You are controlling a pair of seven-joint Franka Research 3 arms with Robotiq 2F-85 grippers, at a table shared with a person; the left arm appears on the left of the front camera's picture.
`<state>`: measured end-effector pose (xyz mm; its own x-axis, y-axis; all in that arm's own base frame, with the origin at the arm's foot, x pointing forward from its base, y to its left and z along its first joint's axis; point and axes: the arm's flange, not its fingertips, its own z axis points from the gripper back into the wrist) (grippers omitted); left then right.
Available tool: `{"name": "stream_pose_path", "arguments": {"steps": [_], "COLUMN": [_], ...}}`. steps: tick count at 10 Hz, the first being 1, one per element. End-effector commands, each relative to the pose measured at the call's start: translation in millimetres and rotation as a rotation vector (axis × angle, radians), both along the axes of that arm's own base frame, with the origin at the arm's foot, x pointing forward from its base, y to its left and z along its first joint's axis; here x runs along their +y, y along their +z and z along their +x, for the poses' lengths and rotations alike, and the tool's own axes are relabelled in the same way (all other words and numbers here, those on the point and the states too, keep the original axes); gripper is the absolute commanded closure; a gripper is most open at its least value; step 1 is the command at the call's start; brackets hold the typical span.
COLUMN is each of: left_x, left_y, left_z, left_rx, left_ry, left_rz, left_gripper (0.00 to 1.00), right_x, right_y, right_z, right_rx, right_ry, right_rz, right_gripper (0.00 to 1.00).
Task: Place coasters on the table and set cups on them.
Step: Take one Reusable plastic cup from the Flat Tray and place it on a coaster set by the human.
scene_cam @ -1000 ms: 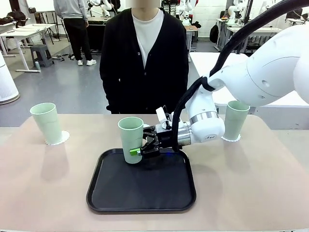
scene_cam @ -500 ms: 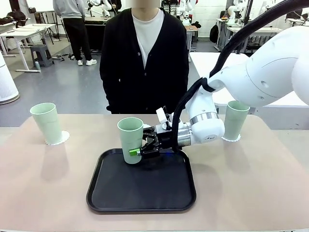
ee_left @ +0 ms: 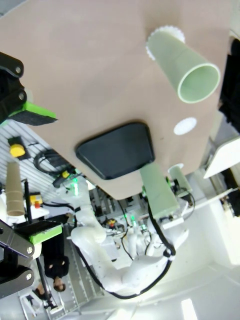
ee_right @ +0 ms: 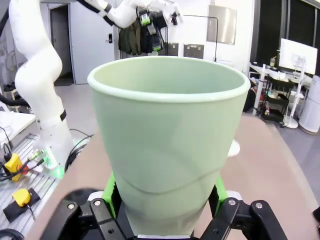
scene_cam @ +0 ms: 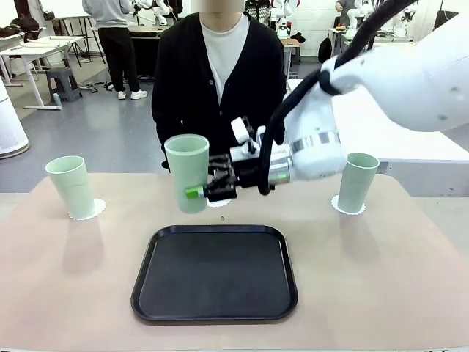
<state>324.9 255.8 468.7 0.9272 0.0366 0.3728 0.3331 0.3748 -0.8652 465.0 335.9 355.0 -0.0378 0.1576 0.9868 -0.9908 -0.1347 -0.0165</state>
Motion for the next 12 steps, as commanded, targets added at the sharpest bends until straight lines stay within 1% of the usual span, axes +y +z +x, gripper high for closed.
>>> {"name": "stream_pose_path", "arguments": {"steps": [1,3,4,5,7,8,9,10,11,12], "left_x": [1.7,1.7,1.7,1.7,1.7,1.7,1.7,1.7,1.7,1.7], "left_y": [2.0,2.0,2.0,2.0,2.0,2.0,2.0,2.0,2.0,2.0], "left_z": [-2.4,-2.4,-2.4,-2.4,-2.4,-2.4,-2.4,-2.4,-2.4,-2.4], "left_rx": [-0.003,-0.003,-0.003,-0.003,-0.003,-0.003,-0.003,-0.003,-0.003,-0.003], "left_ry": [-0.003,-0.003,-0.003,-0.003,-0.003,-0.003,-0.003,-0.003,-0.003,-0.003], "left_rz": [-0.004,-0.004,-0.004,-0.004,-0.004,-0.004,-0.004,-0.004,-0.004,-0.004], "left_gripper": [0.00,0.00,0.00,0.00,0.00,0.00,0.00,0.00,0.00,0.00], "right_x": [2.9,4.1,3.6,3.1,3.1,1.6,-16.5,-31.5,-44.3,-54.7], "right_y": [30.6,37.3,34.5,48.7,48.7,44.7,49.7,52.3,54.5,53.6], "right_z": [-8.6,-5.1,-2.1,-5.9,-5.9,-3.5,26.1,50.9,72.5,91.3], "right_rx": [-0.017,-0.008,-0.008,-0.033,-0.033,-0.032,-0.024,-0.007,0.009,0.020], "right_ry": [-0.038,-0.063,-0.116,-0.050,-0.050,-0.070,-0.066,-0.090,-0.083,-0.101], "right_rz": [-0.081,-0.095,-0.106,-0.055,-0.055,-0.074,-0.034,-0.051,-0.020,-0.020], "right_gripper": [0.75,0.75,0.75,0.75,0.75,0.17,0.17,0.17,0.17,0.17]}}
